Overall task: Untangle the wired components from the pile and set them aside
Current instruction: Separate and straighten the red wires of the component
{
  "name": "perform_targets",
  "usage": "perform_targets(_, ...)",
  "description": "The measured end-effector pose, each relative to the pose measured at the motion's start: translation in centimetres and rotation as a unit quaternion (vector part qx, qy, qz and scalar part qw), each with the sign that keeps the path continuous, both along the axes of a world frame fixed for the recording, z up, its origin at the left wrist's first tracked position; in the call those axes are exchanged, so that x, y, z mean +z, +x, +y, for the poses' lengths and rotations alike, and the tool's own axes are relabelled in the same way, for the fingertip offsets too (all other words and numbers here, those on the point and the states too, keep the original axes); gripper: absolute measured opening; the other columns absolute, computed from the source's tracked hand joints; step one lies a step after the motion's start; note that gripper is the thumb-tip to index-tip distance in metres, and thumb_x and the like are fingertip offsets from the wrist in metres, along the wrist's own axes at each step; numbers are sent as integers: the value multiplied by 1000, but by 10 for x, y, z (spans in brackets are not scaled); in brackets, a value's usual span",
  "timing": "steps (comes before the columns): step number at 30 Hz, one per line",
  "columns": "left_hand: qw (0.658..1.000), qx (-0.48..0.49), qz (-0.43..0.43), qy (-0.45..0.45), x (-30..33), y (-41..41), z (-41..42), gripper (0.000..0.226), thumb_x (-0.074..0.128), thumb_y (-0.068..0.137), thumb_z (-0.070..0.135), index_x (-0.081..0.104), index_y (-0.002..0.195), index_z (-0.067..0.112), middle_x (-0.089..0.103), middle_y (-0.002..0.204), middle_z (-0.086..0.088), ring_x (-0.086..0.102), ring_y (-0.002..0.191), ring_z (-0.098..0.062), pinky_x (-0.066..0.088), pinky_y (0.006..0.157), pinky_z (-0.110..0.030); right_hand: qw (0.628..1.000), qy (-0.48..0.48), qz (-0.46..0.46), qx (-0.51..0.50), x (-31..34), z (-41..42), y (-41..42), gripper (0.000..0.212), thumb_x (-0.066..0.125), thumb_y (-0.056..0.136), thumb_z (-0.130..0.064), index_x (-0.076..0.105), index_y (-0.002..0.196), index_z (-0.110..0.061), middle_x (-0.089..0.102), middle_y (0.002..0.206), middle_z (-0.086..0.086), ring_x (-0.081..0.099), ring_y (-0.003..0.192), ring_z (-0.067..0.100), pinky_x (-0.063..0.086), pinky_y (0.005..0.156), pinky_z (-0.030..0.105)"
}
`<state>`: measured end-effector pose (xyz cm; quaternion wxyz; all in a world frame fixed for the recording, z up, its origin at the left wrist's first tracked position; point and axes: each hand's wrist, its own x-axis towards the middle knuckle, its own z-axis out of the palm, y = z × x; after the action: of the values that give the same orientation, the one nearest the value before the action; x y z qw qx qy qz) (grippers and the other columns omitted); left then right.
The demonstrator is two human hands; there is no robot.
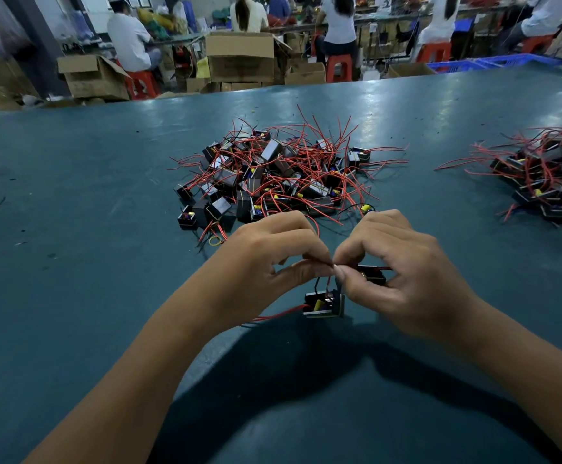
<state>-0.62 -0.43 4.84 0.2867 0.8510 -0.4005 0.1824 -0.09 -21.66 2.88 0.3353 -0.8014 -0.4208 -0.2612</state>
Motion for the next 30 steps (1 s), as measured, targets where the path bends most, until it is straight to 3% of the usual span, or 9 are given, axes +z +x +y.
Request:
perform_targets(4, 998, -9, 61, -21, 2, -3, 0, 15, 67, 93, 22, 70, 86, 9, 59, 82, -1, 50, 68, -17, 38, 61, -23, 1000, 0, -22, -6, 0, 1, -1, 13, 64, 88, -19, 66, 78, -11, 53, 75, -12, 44, 73, 10, 37, 82, 31)
perform_targets(6, 993, -15, 109, -40, 3, -5, 1, 16, 64, 94, 26, 68, 85, 13, 57, 78, 1, 49, 66, -22, 39, 58, -31, 999, -7, -41, -6, 0, 2, -1, 15, 62, 89, -19, 66, 78, -11, 52, 76, -11, 41, 74, 9, 35, 83, 30)
perform_targets(9, 977, -14, 199, -73, 3, -7, 1, 17, 63, 93, 32, 67, 83, 19, 56, 70, 2, 48, 61, -18, 38, 56, -31, 998, -12, -61, -15, 1, 2, 0, 13, 62, 88, -18, 67, 78, -10, 50, 76, -11, 43, 73, 11, 35, 83, 30)
perform_targets(11, 948, -16, 296, -117, 3, -10, 0, 19, 65, 92, 33, 69, 79, 20, 52, 61, 6, 38, 54, -10, 29, 52, -21, 997, -16, -73, -25, 1, 2, 0, 13, 61, 89, -18, 68, 80, -11, 50, 77, -11, 47, 73, 14, 36, 84, 31)
perform_targets(15, 865, 25, 465, -189, 4, -11, 0, 27, 73, 85, 37, 71, 77, 11, 51, 64, -7, 28, 52, -16, 16, 46, -25, 994, -21, -96, -37, -2, 4, 0, 14, 61, 88, -18, 68, 78, -10, 57, 75, -7, 50, 73, 18, 39, 83, 34)
perform_targets(18, 835, 41, 505, -212, 6, -12, -2, 26, 70, 83, 35, 72, 76, 10, 58, 62, 1, 34, 45, -7, 19, 41, -15, 992, -21, -114, -43, -3, 5, 1, 15, 63, 88, -15, 65, 75, -9, 56, 73, -5, 50, 71, 20, 41, 82, 37)
perform_targets(26, 807, 82, 534, -237, 9, -16, -6, 32, 62, 93, 20, 72, 63, 14, 62, 63, -8, 29, 38, -12, 10, 40, -20, 985, -35, -164, -44, -4, 9, 1, 20, 63, 89, -9, 63, 69, -9, 58, 68, 0, 50, 64, 25, 43, 75, 42)
perform_targets(30, 783, 99, 566, -237, 9, -18, -7, 38, 60, 93, 20, 69, 56, 15, 60, 57, -6, 28, 32, -9, 13, 35, -14, 982, -37, -178, -47, -4, 10, 1, 20, 63, 88, -8, 63, 69, -10, 56, 66, 0, 49, 64, 25, 43, 75, 42)
